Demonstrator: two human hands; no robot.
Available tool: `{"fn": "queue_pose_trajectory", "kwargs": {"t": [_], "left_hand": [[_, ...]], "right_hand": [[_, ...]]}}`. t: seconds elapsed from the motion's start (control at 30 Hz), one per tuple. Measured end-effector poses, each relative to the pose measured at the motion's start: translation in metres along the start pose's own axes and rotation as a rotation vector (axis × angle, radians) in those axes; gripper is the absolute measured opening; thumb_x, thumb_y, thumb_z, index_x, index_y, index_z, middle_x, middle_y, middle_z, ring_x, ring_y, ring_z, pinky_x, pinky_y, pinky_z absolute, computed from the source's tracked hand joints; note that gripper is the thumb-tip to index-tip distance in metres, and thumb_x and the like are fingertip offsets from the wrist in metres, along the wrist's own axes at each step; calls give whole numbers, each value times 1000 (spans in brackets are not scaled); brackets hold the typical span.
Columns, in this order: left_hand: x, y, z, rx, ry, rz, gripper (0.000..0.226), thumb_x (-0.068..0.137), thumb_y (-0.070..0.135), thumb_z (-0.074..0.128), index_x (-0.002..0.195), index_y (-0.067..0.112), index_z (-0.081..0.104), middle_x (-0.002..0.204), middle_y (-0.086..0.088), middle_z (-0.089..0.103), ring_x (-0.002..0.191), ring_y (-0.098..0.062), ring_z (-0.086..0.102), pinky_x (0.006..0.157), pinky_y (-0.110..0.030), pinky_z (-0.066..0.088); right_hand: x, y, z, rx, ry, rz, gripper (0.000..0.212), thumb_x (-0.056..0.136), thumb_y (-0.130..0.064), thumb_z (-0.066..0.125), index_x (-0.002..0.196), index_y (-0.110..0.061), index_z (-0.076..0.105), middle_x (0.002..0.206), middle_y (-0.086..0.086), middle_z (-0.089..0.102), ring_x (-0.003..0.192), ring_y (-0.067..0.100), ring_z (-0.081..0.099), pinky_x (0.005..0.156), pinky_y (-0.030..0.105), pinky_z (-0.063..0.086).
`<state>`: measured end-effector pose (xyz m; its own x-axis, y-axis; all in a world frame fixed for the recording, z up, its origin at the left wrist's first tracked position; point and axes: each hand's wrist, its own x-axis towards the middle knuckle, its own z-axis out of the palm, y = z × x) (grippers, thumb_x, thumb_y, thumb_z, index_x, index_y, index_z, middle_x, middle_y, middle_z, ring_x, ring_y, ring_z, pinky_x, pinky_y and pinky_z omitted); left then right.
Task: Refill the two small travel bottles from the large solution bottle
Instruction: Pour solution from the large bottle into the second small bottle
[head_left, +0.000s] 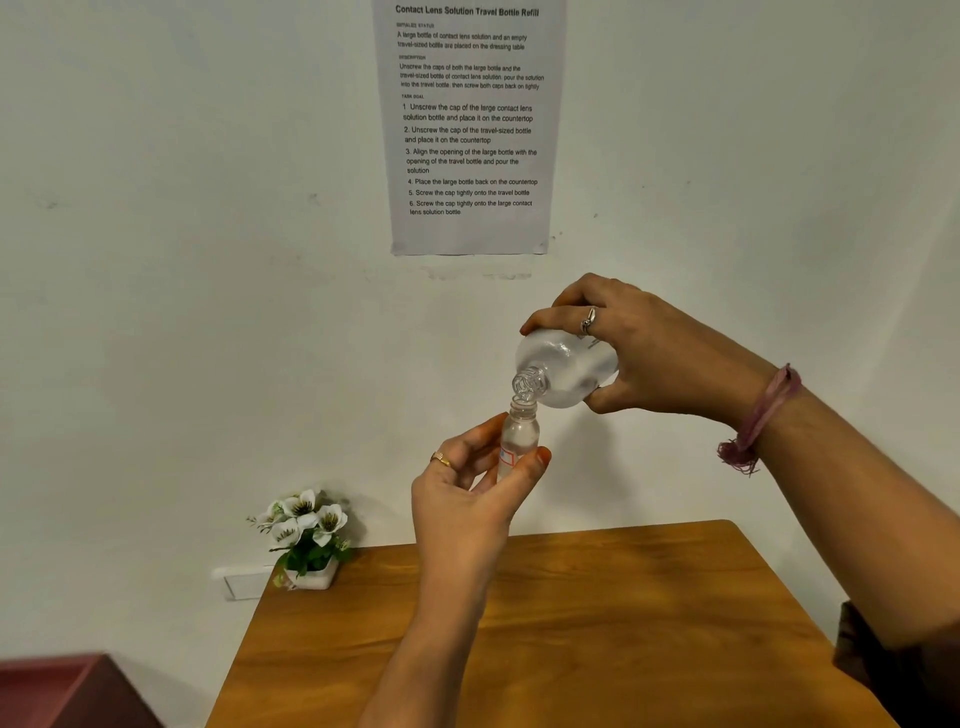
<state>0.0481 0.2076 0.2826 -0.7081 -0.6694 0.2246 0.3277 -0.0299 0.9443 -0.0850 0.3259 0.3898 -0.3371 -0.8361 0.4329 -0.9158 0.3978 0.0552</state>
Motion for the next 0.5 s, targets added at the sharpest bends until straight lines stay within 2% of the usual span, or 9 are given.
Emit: {"fn": "queue_pose_trajectory", "kwargs": {"t": [0.5], "left_hand": [[-3, 0, 1, -11, -15, -6, 39, 67, 9, 83, 102, 21, 71, 95, 5, 76, 91, -3, 70, 83, -26, 57]], "right_hand": [[-3, -1, -3, -10, -3, -4, 74, 67, -17, 78, 131, -35, 47, 120, -4, 46, 105, 16, 46, 86, 28, 45]]}}
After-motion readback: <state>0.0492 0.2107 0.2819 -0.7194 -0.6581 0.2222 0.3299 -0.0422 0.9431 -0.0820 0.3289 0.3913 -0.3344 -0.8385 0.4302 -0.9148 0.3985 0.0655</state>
